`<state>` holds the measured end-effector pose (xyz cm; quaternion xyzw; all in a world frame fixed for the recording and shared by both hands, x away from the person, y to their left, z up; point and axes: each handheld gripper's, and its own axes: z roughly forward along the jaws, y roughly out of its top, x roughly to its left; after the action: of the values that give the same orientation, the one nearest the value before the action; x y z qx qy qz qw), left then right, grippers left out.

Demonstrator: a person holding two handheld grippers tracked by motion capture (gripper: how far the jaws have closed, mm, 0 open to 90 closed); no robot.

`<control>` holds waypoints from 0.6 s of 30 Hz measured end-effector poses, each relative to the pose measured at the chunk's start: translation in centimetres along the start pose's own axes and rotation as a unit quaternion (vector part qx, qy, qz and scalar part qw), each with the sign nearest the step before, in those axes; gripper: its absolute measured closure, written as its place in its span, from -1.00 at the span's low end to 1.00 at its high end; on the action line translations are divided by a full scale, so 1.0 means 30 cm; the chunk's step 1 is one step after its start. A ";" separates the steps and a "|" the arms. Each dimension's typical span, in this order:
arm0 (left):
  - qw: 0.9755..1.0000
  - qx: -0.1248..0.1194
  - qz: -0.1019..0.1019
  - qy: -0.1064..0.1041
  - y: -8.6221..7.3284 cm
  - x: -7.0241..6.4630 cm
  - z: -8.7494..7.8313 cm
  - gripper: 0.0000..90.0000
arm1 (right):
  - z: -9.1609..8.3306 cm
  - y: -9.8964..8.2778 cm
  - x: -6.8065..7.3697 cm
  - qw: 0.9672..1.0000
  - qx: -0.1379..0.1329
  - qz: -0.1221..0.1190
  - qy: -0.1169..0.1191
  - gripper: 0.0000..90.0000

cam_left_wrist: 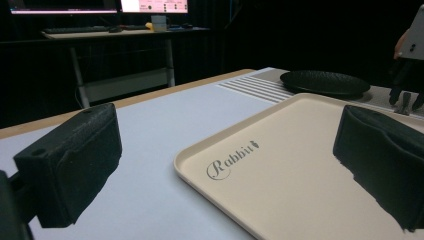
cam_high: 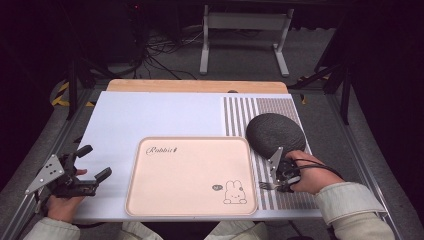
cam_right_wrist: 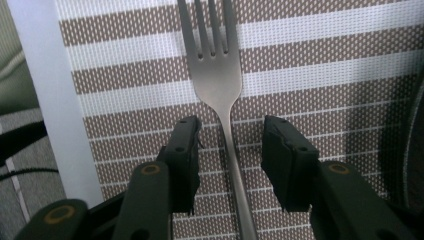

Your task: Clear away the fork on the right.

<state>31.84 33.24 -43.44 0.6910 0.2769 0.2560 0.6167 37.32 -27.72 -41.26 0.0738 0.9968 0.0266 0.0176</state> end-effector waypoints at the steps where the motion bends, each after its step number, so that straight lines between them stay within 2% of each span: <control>1: 1.000 0.000 0.000 0.000 0.000 0.000 0.000 -1.00 | 0.001 0.000 0.001 1.000 0.003 -0.003 0.003 0.41; 9: 1.000 -0.001 0.000 0.000 0.000 0.000 0.000 -1.00 | 0.003 0.003 -0.001 1.000 0.022 -0.018 0.006 0.77; 15: 1.000 -0.001 0.000 0.000 0.000 0.000 0.000 -1.00 | 0.006 0.004 -0.003 0.999 0.026 -0.026 0.003 0.85; 18: 1.000 -0.001 -0.001 0.000 0.000 0.000 0.000 -1.00 | 0.008 0.008 -0.002 0.999 0.030 -0.039 0.005 0.88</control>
<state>31.84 33.24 -43.45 0.6906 0.2768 0.2555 0.6174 37.42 -27.47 -41.48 0.0354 0.9993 -0.0037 0.0119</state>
